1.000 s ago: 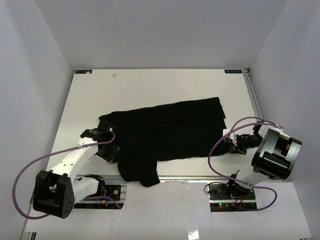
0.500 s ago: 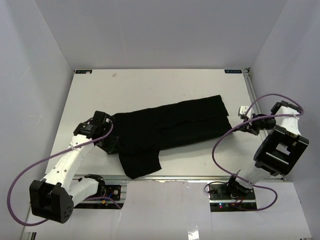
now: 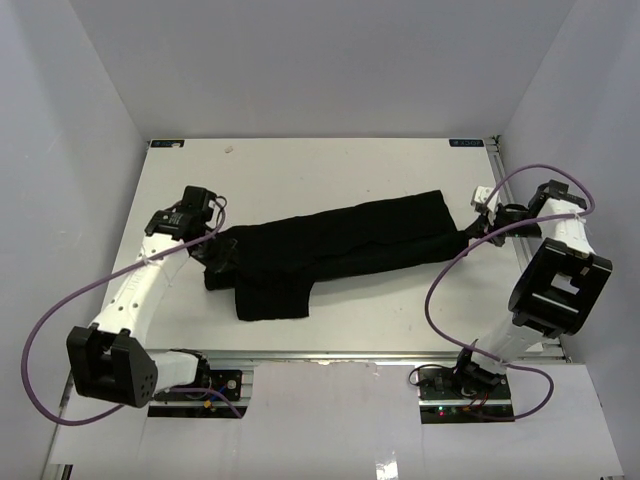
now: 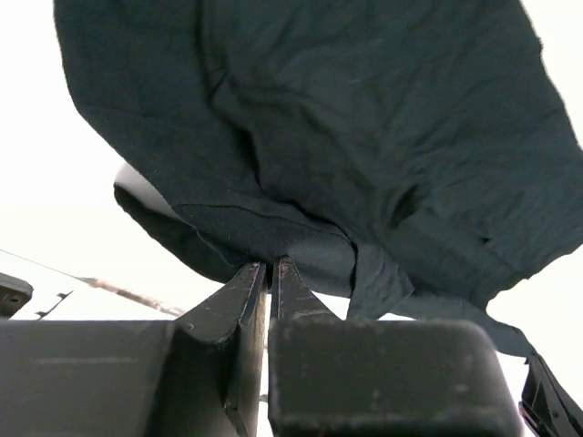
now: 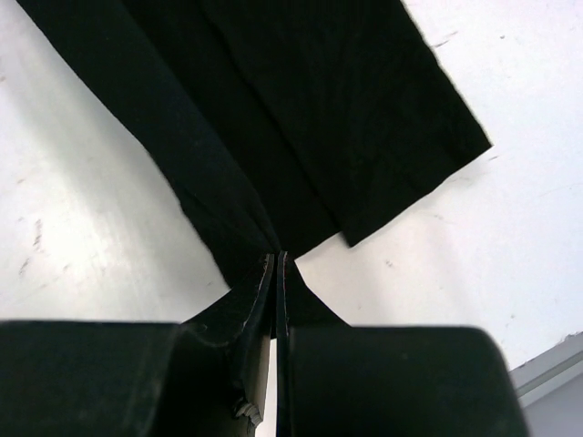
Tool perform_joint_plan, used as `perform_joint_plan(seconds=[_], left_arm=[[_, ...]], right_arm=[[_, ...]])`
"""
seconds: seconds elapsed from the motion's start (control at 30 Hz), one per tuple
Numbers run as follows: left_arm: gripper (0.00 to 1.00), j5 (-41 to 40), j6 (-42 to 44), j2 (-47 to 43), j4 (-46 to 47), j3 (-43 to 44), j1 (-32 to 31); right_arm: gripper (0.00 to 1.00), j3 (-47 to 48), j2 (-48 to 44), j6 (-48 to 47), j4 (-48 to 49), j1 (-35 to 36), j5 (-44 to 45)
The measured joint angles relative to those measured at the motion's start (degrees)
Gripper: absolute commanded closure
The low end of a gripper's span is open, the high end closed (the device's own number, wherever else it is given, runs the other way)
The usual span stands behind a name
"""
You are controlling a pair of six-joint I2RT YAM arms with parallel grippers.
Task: Fold and stack the t-shirts
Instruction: Fold the other side of the tshirt into a rectangle
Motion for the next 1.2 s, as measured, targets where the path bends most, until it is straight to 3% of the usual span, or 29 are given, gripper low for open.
perform_joint_plan(seconds=[0.37,0.83,1.2], left_arm=[[0.92,1.73,4.13,9.35,2.27,9.7,4.42],[0.92,4.76,8.31,16.83,5.4,11.3,9.35],[0.92,5.22,10.93,25.29,8.26,16.92,10.93]], right_arm=[[0.94,5.05,7.41,19.58,16.85,4.74,-0.7],[0.94,7.43,11.02,34.1,30.32,9.4,-0.17],[0.94,7.82,16.41,43.54,40.22,13.64,5.84]])
